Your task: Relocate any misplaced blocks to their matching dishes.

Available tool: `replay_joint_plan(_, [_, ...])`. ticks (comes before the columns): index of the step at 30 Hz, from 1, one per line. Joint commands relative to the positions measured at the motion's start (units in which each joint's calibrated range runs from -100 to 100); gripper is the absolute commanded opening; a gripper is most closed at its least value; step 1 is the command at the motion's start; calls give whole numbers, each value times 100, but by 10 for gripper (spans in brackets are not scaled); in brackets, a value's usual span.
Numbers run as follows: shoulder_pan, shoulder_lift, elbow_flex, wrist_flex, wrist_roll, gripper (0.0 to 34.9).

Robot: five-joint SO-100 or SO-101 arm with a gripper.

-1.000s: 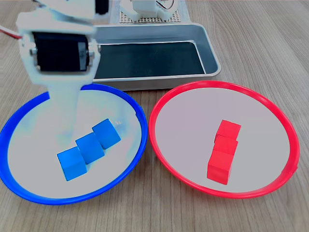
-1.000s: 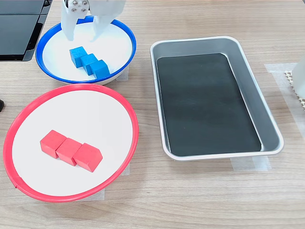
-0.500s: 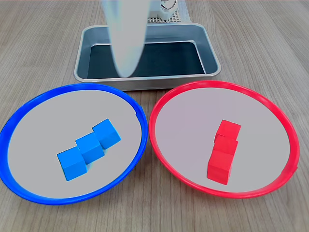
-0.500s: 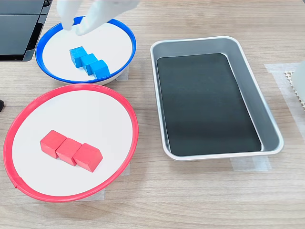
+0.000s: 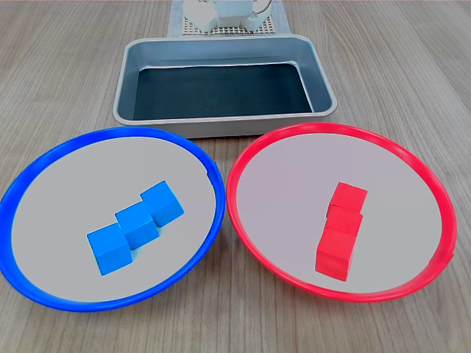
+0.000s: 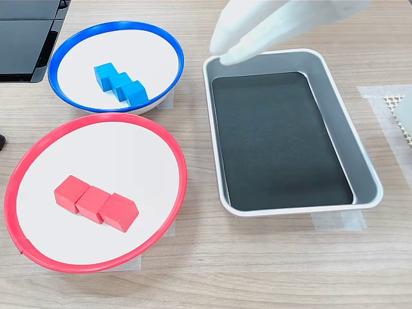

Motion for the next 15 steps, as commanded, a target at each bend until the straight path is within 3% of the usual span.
replay_joint_plan(1, [79,-603,193,12,-161,4])
replay_joint_plan(10, [389,-2335,1394,-136,-791,4])
replay_joint_plan(15, [737,-3733,2214,607,-904,4])
